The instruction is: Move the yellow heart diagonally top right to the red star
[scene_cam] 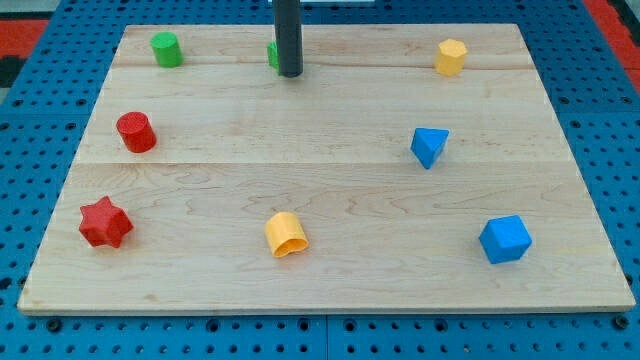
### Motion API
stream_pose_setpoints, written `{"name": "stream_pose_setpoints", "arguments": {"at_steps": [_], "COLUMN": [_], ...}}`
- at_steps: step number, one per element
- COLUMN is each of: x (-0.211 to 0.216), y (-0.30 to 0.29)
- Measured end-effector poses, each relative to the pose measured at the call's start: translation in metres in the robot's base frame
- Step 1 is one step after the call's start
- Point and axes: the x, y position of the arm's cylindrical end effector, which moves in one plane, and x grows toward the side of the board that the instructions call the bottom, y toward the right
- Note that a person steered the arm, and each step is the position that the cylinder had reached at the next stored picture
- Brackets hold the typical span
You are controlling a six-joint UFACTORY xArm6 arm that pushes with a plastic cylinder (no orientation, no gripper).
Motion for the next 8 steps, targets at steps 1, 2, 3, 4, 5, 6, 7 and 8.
{"name": "stream_pose_setpoints", "arguments": {"at_steps": [1,2,3,4,5,6,7,8], "x": [0.001,0.009,0.036,0.059,0.082,0.128,0.188,0.271], "y": [-0.004,-0.004,-0.004,0.016,0.049,0.059,0.094,0.099]}}
